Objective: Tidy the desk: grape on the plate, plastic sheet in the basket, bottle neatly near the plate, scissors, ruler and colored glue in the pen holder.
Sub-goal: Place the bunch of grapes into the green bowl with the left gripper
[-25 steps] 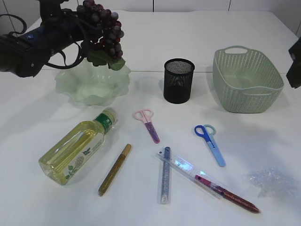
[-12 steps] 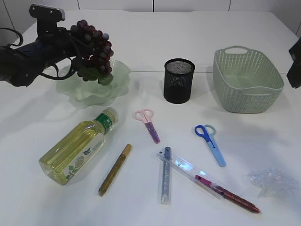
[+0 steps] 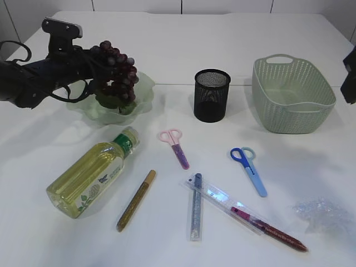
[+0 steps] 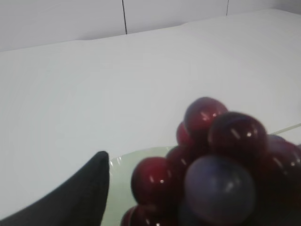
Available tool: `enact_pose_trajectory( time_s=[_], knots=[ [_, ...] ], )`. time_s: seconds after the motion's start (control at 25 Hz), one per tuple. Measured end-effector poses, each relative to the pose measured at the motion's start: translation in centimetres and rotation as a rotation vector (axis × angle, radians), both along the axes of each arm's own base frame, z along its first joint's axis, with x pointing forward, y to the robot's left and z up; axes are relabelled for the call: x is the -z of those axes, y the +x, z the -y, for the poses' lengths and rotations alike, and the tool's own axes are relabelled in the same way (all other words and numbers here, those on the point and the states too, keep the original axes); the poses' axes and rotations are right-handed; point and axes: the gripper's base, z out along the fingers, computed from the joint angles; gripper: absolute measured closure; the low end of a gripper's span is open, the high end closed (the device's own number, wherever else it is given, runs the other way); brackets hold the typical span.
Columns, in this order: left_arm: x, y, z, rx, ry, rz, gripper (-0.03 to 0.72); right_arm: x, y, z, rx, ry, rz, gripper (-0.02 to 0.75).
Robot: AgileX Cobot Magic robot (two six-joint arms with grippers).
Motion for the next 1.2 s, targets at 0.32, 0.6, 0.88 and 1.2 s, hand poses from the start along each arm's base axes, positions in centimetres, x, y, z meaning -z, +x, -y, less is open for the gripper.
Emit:
enact_pose_trajectory(
  time_s=[0.32, 0.6, 0.88, 1.2],
  knots=[
    [0.4, -0.3, -0.6, -0.034, 0.101, -0.133, 0.116, 0.0, 0.0, 0.0, -0.002, -0.001, 0.000, 0.248],
    [-1.8, -0.9, -1.1, -0.066, 0.161, -0.177, 0.108, 0.0, 0.0, 0.0, -0.002, -0.002, 0.002, 0.248],
    [-2.1, -1.3, -1.8, -0.118, 0.194, -0.273, 0.106, 0.0, 0.0, 0.0, -0.002, -0.002, 0.002, 0.248],
    [-2.8, -1.0, -2.0, -0.194, 0.175, -0.363, 0.106, 0.0, 0.0, 0.0, -0.002, -0.002, 0.002, 0.248]
  ],
)
